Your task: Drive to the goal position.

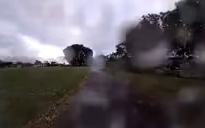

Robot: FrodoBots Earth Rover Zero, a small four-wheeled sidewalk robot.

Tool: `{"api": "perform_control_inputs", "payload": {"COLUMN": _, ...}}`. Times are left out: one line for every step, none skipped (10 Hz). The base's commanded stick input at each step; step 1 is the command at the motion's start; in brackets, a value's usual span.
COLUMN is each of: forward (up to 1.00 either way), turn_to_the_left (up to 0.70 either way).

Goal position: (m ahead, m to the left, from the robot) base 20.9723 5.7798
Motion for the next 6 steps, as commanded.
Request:
{"api": "perform_control_inputs", "payload": {"forward": 0.7, "turn_to_the_left": 0.0}}
{"api": "perform_control_inputs", "payload": {"forward": 0.7, "turn_to_the_left": 0.0}}
{"api": "perform_control_inputs", "payload": {"forward": 0.7, "turn_to_the_left": 0.0}}
{"api": "perform_control_inputs", "payload": {"forward": 0.7, "turn_to_the_left": 0.0}}
{"api": "perform_control_inputs", "payload": {"forward": 0.7, "turn_to_the_left": 0.0}}
{"api": "perform_control_inputs", "payload": {"forward": 0.7, "turn_to_the_left": 0.0}}
